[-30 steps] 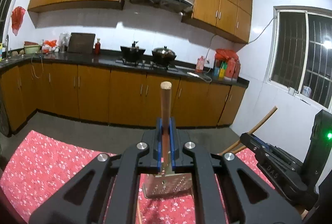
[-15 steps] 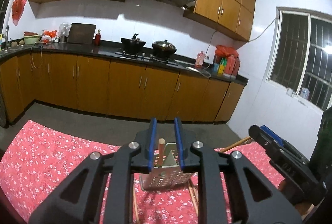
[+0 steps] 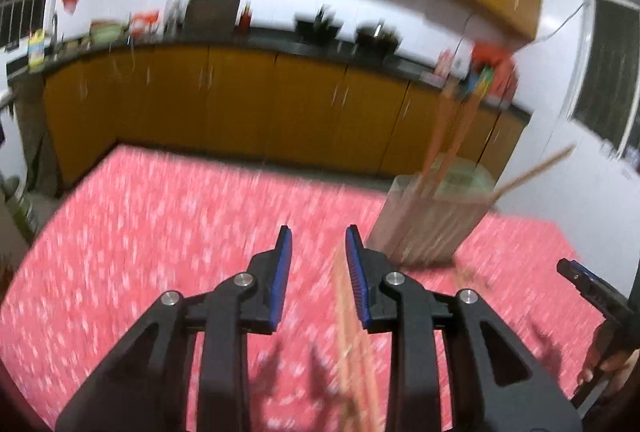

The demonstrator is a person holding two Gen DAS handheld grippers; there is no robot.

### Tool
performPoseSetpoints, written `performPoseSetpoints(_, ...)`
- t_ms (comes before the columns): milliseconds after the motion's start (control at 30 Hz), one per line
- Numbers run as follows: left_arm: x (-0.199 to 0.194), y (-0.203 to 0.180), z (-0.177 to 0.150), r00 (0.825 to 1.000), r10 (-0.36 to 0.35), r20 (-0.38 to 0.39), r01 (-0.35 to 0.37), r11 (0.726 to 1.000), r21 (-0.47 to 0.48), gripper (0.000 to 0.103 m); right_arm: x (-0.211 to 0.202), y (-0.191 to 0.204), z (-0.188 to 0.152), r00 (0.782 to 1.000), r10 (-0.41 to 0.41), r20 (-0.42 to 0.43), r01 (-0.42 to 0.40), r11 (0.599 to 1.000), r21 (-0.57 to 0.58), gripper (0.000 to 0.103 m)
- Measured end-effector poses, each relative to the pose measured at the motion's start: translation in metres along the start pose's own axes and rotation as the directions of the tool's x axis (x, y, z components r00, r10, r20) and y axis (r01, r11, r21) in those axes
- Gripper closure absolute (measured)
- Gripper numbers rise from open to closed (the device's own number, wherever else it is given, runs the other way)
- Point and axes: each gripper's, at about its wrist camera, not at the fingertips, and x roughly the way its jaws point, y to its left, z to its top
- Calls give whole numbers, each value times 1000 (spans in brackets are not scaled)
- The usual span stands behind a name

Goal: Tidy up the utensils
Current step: 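Lower both tools to the table and grasp a loose wooden chopstick each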

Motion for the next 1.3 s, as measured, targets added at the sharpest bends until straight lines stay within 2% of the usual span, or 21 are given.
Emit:
performPoseSetpoints(100,19,7,-25,996,-3,-90,2,1000,-8,74,26,6,-31,991,35,-128,-37,999,-15,68)
performPoseSetpoints(267,38,8,-60,984,-15,-179,15,1000,-1,74,41,20,-61,979,31,-200,-43,997,-57,71)
performPoseSetpoints(400,43,5,-74,976,-22,-216,22,1000,1,74,46,21,-71,978,19,-210,-33,998,-62,71)
performPoseSetpoints(600,47,-3,-81,974,-9,-227,18,999,34,74,48,24,-74,981,-8,-193,-10,996,-91,71)
performPoseSetpoints(667,49,-5,-83,973,-11,-230,21,999,43,74,51,27,-75,982,-47,-183,25,992,-122,80)
performPoseSetpoints(733,50,-8,-86,972,-14,-234,27,998,52,74,53,23,-72,981,-67,-180,46,992,-115,95)
performPoseSetpoints(867,51,-11,-86,971,-20,-239,36,998,60,74,59,5,-64,981,-85,-176,77,996,-52,95)
performPoseSetpoints(1067,58,-22,-90,965,-25,-262,53,994,100,75,59,3,-63,981,-89,-172,81,995,-57,95)
performPoseSetpoints(1300,67,-33,-98,957,11,-290,39,985,167,87,59,3,-62,981,-85,-175,75,995,-62,95)
